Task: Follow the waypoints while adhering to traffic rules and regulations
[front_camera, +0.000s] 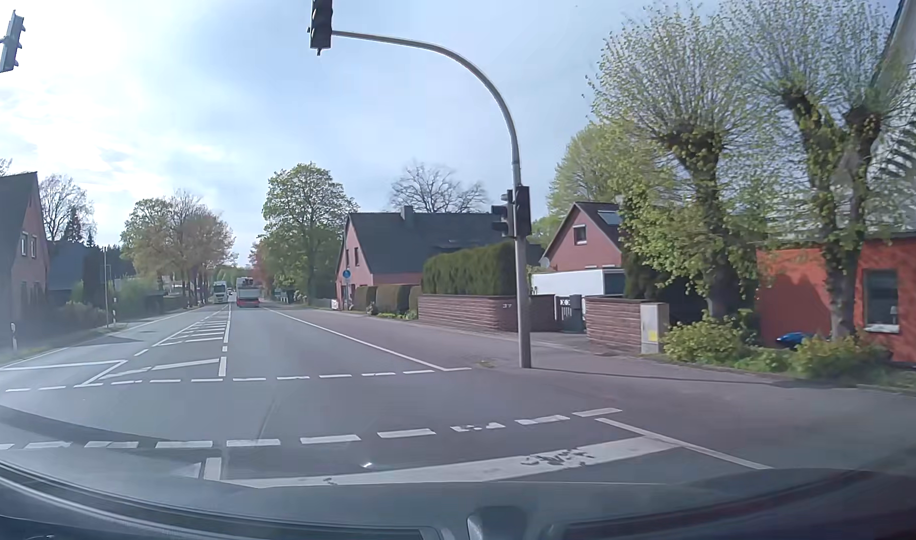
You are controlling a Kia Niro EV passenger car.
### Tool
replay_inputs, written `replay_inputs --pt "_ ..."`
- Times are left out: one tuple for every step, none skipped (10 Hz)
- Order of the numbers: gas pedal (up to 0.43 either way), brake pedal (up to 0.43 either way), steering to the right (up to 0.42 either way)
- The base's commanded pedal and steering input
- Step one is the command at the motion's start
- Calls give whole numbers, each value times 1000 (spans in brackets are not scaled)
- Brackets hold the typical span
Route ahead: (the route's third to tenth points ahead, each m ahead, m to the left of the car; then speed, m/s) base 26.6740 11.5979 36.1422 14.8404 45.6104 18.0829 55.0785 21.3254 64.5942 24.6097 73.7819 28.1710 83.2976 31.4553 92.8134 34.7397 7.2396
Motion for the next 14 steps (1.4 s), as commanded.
replay_inputs --pt "138 0 -177" --pt "138 0 -169" --pt "138 0 -164" --pt "138 0 -164" --pt "138 0 -164" --pt "138 0 -162" --pt "138 0 -159" --pt "138 0 -154" --pt "138 0 -147" --pt "138 0 -131" --pt "138 0 -112" --pt "138 0 -103" --pt "138 0 -94" --pt "138 0 -70"
